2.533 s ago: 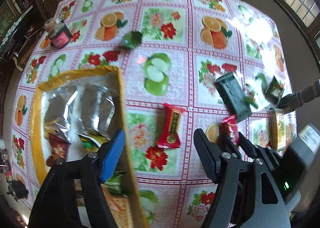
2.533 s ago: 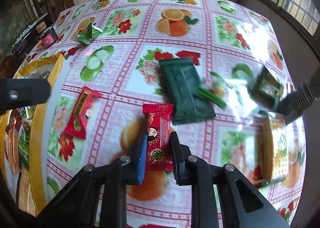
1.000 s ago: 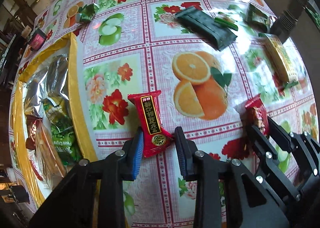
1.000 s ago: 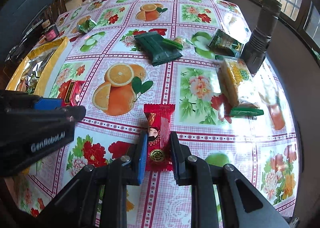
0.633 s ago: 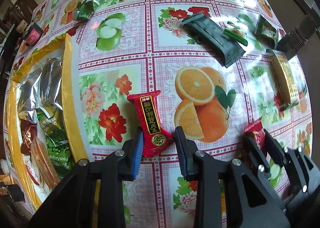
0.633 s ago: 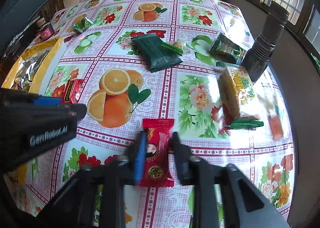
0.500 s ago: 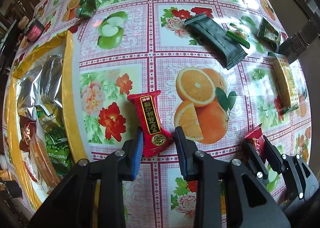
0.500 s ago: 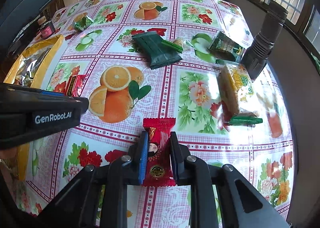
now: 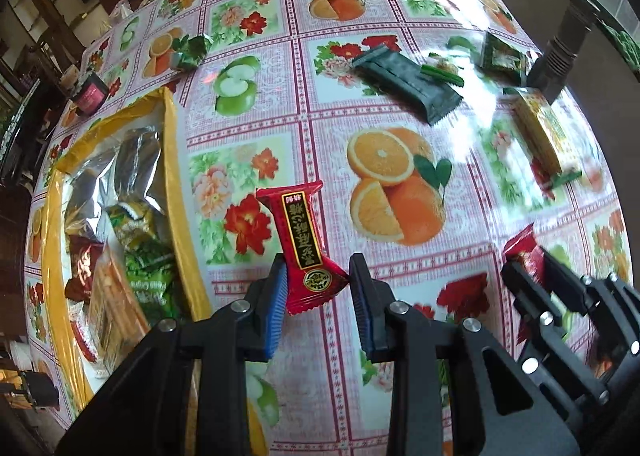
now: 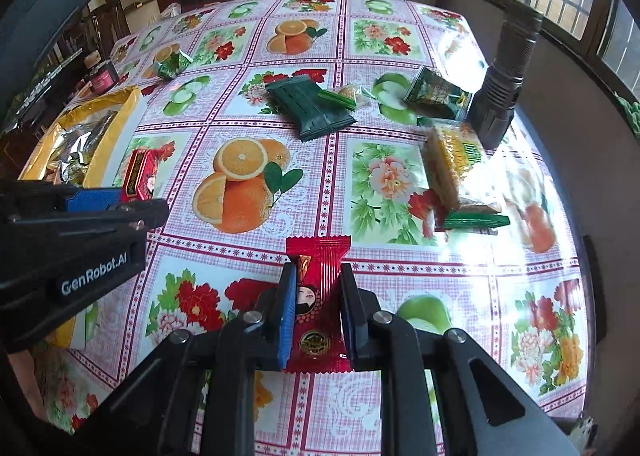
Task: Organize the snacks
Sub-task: 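Lower the red snack stick into the tray and open the left gripper while the right drops the red candy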
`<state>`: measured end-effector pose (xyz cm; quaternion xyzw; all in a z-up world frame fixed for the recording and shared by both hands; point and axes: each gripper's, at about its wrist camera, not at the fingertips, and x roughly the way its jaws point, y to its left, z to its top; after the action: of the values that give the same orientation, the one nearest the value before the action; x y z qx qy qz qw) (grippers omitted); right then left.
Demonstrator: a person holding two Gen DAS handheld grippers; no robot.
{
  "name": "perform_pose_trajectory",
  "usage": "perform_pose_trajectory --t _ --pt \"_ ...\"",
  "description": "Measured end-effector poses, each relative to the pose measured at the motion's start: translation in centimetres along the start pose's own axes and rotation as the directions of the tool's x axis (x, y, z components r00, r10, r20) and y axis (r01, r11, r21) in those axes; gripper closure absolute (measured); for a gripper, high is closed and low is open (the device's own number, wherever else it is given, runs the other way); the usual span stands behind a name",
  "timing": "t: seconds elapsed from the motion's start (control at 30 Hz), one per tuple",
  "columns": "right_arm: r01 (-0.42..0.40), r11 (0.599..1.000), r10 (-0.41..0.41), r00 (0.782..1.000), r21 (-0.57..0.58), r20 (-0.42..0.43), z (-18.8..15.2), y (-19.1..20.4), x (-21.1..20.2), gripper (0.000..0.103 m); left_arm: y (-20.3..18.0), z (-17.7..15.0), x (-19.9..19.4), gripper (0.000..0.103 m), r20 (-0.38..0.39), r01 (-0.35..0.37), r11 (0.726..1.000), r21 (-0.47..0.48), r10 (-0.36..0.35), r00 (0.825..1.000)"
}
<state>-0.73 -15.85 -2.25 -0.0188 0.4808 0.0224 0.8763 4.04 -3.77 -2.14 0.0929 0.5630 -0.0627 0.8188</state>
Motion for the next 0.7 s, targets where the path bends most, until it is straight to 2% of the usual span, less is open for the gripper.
perform_pose_trajectory --t 0.4,0.57,0.7 --pt "-0.049 0.998 0.044 0.995 0.049 0.093 -2.9 1.6 -3.6 0.084 1.5 -7.0 -1.8 0.071 0.074 0.043 0.996 0.083 -0.049 0.996" --pt "-0.080 0.996 0.076 0.990 0.030 0.116 -3.2 3.6 -4.7 0.084 3.4 -9.2 -3.4 0.071 0.120 0.085 0.993 0.081 -0.095 0.988" --pt "-0.099 0.995 0.098 0.986 0.003 0.135 -2.9 5.4 -5.4 0.084 4.8 -10.3 -4.9 0.070 0.170 0.092 0.992 0.084 -0.105 0.980"
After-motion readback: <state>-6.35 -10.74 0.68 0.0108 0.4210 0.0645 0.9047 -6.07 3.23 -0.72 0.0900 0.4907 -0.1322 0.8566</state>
